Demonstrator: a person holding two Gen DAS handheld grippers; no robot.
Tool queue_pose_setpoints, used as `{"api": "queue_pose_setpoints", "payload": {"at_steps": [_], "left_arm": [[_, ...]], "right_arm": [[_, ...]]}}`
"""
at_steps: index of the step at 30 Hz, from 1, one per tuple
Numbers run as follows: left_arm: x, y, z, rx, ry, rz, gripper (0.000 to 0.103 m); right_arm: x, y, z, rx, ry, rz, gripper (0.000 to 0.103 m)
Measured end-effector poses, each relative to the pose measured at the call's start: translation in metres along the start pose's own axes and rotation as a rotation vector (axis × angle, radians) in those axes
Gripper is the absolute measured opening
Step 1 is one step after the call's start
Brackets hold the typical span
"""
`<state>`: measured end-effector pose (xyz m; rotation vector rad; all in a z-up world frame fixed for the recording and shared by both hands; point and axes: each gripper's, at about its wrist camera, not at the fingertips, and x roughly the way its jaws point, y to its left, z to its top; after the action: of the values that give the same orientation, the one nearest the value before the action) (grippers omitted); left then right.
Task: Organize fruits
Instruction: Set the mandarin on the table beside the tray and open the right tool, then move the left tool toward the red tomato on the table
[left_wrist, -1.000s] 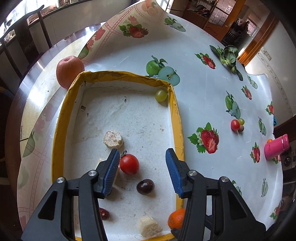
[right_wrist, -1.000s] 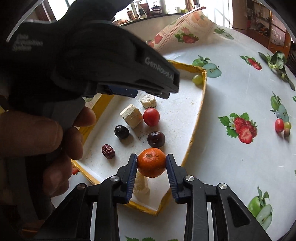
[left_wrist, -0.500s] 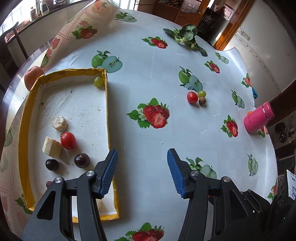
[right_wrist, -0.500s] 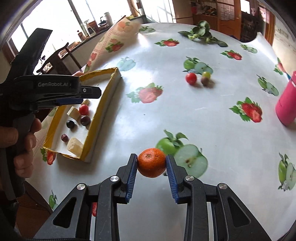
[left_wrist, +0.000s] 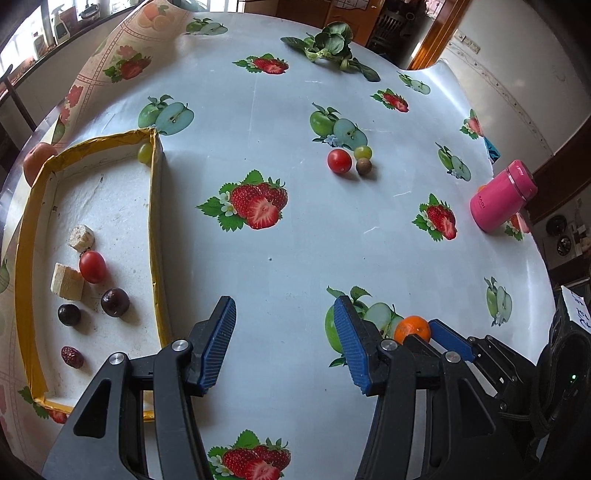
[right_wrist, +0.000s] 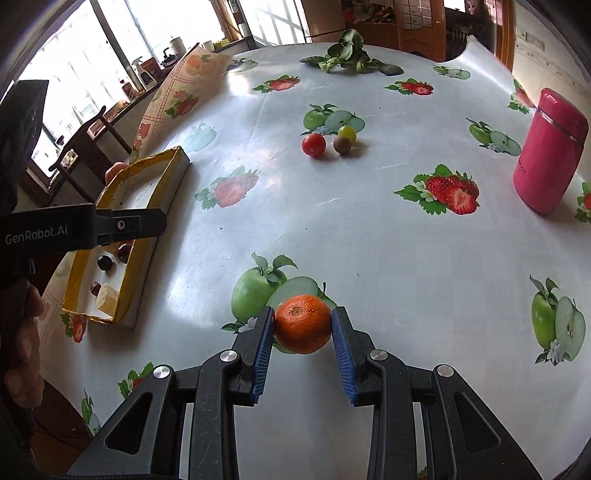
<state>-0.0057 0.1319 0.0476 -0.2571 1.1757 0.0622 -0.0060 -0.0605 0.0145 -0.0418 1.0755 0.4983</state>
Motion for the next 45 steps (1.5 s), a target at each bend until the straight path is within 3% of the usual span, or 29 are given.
{"api": "queue_pose_setpoints", "payload": {"at_steps": [13, 23, 45], "left_arm": [[0.018, 0.002, 0.0, -0.019, 0.037, 0.003, 0.054], [0.029, 0.0, 0.003, -0.022, 0.056, -0.005, 0.054], [0.047, -0.011, 0.023, -0.009, 0.073, -0.014, 0.054]], "right_arm": [[0.024, -0.006, 0.013, 0.014, -0.001, -0.005, 0.033], [0.025, -0.013, 0.015, 0.047, 0.011, 0.006, 0.052], [0.015, -0.026, 0.028, 0.075, -0.02, 0.021, 0.052]]}}
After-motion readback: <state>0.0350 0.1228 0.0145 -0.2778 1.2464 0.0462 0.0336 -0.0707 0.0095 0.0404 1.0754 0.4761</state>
